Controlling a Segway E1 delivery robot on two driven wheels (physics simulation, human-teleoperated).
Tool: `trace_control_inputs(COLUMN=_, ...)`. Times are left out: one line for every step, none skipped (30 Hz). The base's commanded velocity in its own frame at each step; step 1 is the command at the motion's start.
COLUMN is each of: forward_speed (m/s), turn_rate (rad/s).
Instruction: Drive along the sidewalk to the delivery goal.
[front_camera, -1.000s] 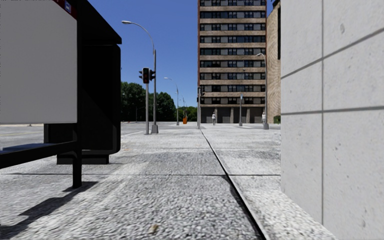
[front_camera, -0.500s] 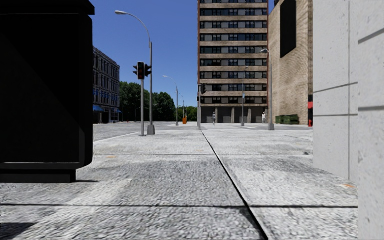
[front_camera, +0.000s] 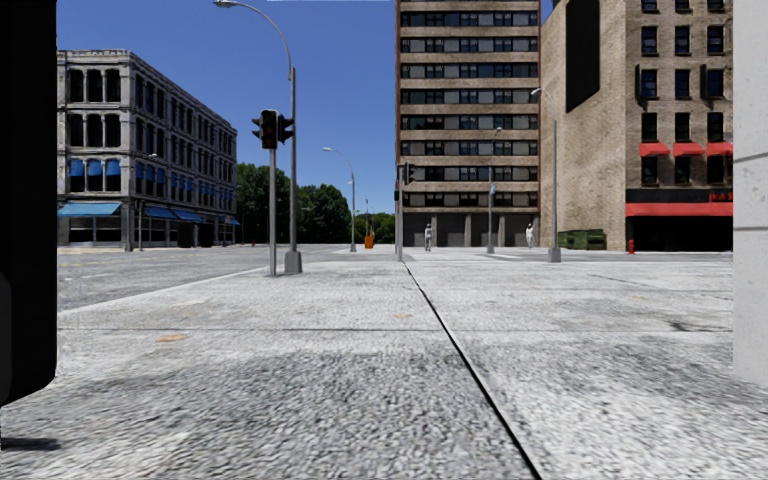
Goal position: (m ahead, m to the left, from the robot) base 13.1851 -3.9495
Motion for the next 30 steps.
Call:
trace_control_inputs(forward_speed=2.00, turn_rate=0.00)
trace_control_inputs(forward_speed=2.00, turn_rate=0.00)
trace_control_inputs(forward_speed=2.00, turn_rate=0.00)
trace_control_inputs(forward_speed=2.00, turn_rate=0.00)
trace_control_inputs(forward_speed=2.00, turn_rate=0.00)
trace_control_inputs(forward_speed=2.00, turn_rate=0.00)
trace_control_inputs(forward_speed=2.00, turn_rate=0.00)
trace_control_inputs(forward_speed=2.00, turn_rate=0.00)
trace_control_inputs(forward_speed=2.00, turn_rate=0.00)
trace_control_inputs(forward_speed=2.00, turn_rate=0.00)
trace_control_inputs(forward_speed=2.00, turn_rate=0.00)
trace_control_inputs(forward_speed=2.00, turn_rate=0.00)
trace_control_inputs(forward_speed=2.00, turn_rate=-0.06)
trace_control_inputs(forward_speed=2.00, turn_rate=-0.17)
trace_control_inputs(forward_speed=2.00, turn_rate=-0.30)
trace_control_inputs(forward_speed=2.00, turn_rate=-0.36)
trace_control_inputs(forward_speed=2.00, turn_rate=-0.36)
trace_control_inputs(forward_speed=2.00, turn_rate=-0.38)
trace_control_inputs(forward_speed=2.00, turn_rate=-0.38)
trace_control_inputs(forward_speed=2.00, turn_rate=-0.38)
trace_control_inputs(forward_speed=2.00, turn_rate=-0.38)
trace_control_inputs(forward_speed=2.00, turn_rate=-0.38)
trace_control_inputs(forward_speed=2.00, turn_rate=-0.38)
trace_control_inputs(forward_speed=2.00, turn_rate=-0.38)
trace_control_inputs(forward_speed=2.00, turn_rate=-0.38)
trace_control_inputs(forward_speed=2.00, turn_rate=-0.38)
trace_control_inputs(forward_speed=2.00, turn_rate=-0.38)
trace_control_inputs(forward_speed=2.00, turn_rate=-0.38)
trace_control_inputs(forward_speed=2.00, turn_rate=-0.38)
trace_control_inputs(forward_speed=2.00, turn_rate=-0.38)
